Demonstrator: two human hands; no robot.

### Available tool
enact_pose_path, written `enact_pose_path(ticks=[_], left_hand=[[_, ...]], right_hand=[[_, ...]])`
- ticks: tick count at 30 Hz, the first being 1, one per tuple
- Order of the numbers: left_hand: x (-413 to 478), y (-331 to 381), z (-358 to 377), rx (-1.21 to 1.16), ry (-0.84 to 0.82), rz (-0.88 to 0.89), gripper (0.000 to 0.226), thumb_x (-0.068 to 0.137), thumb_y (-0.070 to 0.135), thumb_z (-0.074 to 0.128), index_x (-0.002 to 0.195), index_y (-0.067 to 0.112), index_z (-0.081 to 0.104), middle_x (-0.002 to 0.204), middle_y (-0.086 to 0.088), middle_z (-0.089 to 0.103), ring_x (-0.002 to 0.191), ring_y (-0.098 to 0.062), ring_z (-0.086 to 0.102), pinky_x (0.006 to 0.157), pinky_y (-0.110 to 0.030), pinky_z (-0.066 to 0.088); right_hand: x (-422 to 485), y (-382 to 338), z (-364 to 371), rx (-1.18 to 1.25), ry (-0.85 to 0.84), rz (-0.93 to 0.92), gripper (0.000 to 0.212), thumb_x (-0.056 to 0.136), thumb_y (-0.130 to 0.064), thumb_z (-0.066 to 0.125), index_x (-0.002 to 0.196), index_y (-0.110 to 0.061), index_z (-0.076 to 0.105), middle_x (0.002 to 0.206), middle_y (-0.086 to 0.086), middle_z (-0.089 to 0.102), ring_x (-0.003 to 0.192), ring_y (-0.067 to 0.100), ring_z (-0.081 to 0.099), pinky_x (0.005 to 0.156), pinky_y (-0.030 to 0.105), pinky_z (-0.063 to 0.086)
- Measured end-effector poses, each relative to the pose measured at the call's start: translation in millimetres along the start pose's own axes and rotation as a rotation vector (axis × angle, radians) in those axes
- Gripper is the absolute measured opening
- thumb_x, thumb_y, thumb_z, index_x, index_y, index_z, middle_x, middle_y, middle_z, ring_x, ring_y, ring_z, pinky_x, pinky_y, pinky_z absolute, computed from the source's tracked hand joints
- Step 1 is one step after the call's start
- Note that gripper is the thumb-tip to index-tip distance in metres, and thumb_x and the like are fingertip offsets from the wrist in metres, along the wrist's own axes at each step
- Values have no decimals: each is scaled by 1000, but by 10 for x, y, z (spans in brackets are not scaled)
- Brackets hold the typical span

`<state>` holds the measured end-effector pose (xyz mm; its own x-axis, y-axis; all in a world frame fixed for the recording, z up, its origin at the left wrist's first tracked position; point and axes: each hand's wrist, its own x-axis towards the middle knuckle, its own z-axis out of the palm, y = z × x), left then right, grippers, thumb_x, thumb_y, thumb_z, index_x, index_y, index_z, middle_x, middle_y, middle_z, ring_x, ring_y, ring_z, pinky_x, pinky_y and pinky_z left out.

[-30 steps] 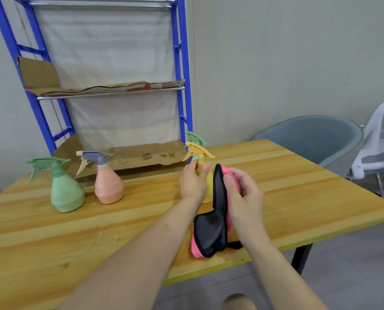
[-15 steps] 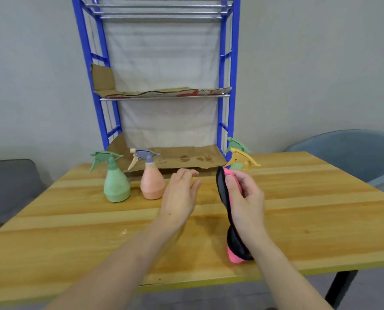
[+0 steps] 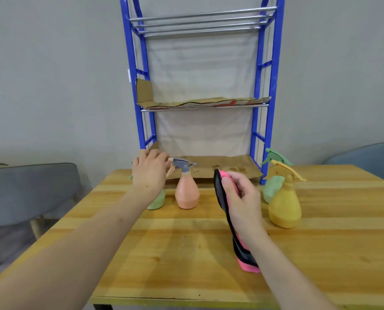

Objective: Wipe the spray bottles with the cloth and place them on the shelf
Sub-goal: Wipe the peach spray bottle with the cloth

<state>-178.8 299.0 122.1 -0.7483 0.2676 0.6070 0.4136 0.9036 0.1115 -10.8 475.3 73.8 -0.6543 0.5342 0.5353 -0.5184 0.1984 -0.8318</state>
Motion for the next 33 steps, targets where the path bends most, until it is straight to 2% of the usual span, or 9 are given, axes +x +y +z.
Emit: enact_pose_path(ticks=[6,11,19,26,31,33], left_hand=[[60,4,129,-50,-36,-25,27,109,30,44,128,25,62,121,3,70,120,-27,44,91,-41,36],[126,74,198,-168,-55,-85,28,109,33,46,127,24,65,109,-5,68,118,-27,46,91,-41,35],[25,196,111,-324,-42,-127,22,107,37,48,118,32,66,106,5,71,115,-20,48,94,-41,34],[-463,246,-133,-528,1,-87,11,103,36,57,105,36,68,95,17,69,105,-15,50,89,-36,31],[-838,289,-319,-669,-47,-16,12,103,36,58,103,36,70,93,16,69,109,-11,53,95,-34,36],[-923,319,-327,-702,-59,4,12,103,39,58,102,39,70,96,15,70,110,-11,54,98,-37,39]], right_hand=[[-27,1,-23,-37,-1,14,17,103,-18,62,108,-29,74,105,-12,76,102,10,69,90,35,56],[-57,-3,-70,-116,-39,-10,18,103,-17,61,107,-31,73,103,-12,74,100,10,68,86,32,56],[1,-105,-116,-145,-29,-40,22,103,-17,62,107,-35,74,105,-22,74,106,0,66,88,16,52],[93,-210,-251,-191,-13,-121,20,103,-15,62,109,-29,76,107,-15,74,107,4,67,89,19,52],[121,-296,-234,-208,-22,-136,18,103,-14,62,108,-26,75,101,-15,75,100,5,68,87,26,55],[116,-335,-195,-212,-45,-150,15,102,-16,63,108,-26,74,98,-14,74,97,8,68,84,27,56]])
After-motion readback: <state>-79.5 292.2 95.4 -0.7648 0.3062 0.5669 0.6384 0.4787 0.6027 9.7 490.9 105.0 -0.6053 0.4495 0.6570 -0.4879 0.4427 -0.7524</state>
